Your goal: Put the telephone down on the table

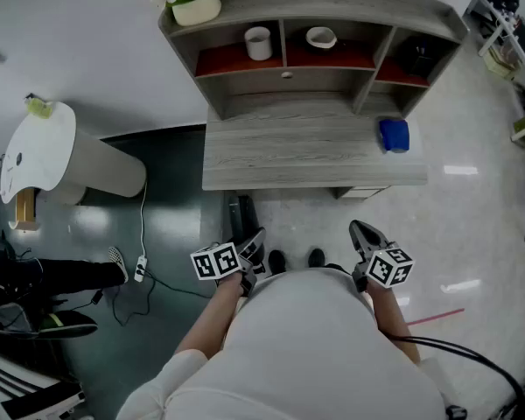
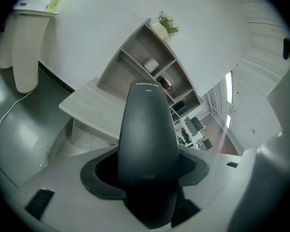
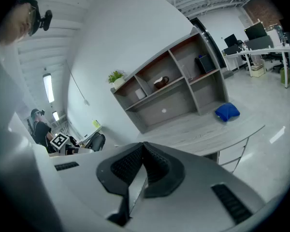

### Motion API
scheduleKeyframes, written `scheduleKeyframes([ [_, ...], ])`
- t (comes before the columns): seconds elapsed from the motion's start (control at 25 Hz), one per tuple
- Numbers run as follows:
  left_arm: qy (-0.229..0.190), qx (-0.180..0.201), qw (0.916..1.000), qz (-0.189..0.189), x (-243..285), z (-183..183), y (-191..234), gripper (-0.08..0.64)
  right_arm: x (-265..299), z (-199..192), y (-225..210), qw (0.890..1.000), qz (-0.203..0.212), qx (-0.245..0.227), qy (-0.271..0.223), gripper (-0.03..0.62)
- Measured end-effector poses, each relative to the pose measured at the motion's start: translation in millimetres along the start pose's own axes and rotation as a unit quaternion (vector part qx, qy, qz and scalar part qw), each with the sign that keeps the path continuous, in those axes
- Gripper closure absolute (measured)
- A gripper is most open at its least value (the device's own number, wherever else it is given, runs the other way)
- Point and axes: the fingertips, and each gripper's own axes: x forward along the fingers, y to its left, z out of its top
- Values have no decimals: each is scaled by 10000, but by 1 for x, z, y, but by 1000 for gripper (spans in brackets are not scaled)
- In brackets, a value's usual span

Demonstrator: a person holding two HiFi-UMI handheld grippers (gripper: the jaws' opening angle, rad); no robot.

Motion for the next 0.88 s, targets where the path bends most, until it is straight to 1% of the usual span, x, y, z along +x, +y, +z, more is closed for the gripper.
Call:
scheduleKeyframes([
  [0.52,-59,-70,9999,59,-1,-4,1,272,0,1,-2,10000,48,-20,-17,577],
  [0.88,-127,-98,9999,49,0,-9,-10,271,-10,0,-10,9998,119,174,-44,575],
])
